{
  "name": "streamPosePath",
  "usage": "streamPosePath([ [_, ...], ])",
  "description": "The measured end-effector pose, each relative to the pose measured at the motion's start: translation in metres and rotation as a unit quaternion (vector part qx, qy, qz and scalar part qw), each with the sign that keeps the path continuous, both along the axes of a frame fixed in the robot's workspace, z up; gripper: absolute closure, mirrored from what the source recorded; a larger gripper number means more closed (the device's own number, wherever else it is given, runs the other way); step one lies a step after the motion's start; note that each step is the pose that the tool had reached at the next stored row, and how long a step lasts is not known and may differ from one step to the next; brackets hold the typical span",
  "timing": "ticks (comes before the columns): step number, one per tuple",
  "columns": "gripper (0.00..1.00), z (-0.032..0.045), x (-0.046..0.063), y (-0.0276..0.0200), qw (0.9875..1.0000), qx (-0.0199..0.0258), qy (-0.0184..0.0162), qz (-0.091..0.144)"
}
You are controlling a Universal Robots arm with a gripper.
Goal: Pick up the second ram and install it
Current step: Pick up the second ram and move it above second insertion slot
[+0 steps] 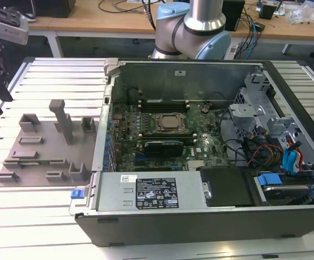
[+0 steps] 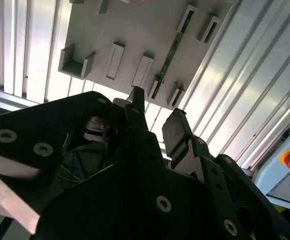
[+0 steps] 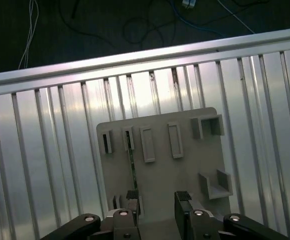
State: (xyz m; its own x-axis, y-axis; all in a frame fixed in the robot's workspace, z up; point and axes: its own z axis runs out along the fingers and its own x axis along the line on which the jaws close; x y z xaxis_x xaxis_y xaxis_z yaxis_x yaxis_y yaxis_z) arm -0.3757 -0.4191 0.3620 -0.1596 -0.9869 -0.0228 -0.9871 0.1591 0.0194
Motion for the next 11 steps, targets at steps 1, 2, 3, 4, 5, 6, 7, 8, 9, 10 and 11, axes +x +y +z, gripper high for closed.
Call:
streamPosePath([
  [1, 0.58, -0.0001, 0.000, 0.0000, 1.0000, 0.0000, 0.0000, 0.000],
  [2, 0.58, -0.0010, 0.000, 0.0000, 1.0000, 0.0000, 0.0000, 0.000],
  [3, 0.58, -0.0030, 0.000, 0.0000, 1.0000, 0.0000, 0.0000, 0.000],
  [4, 0.58, -0.0063, 0.000, 0.0000, 1.0000, 0.0000, 0.0000, 0.000],
  [5, 0.58, -0.0093, 0.000, 0.0000, 1.0000, 0.0001, -0.0001, 0.000],
  [6, 0.58, -0.0111, 0.000, 0.0000, 1.0000, 0.0000, 0.0000, 0.000],
  [7, 0.58, -0.0128, 0.000, 0.0000, 1.0000, 0.0000, 0.0000, 0.000],
  [8, 0.58, -0.0145, 0.000, 0.0000, 1.0000, 0.0000, 0.0000, 0.000],
  [9, 0.58, -0.0168, 0.000, 0.0000, 1.0000, 0.0000, 0.0000, 0.000],
  [10, 0.58, -0.0188, 0.000, 0.0000, 1.0000, 0.0000, 0.0000, 0.000],
  [11, 0.58, -0.0197, 0.000, 0.0000, 1.0000, 0.0000, 0.0000, 0.000],
])
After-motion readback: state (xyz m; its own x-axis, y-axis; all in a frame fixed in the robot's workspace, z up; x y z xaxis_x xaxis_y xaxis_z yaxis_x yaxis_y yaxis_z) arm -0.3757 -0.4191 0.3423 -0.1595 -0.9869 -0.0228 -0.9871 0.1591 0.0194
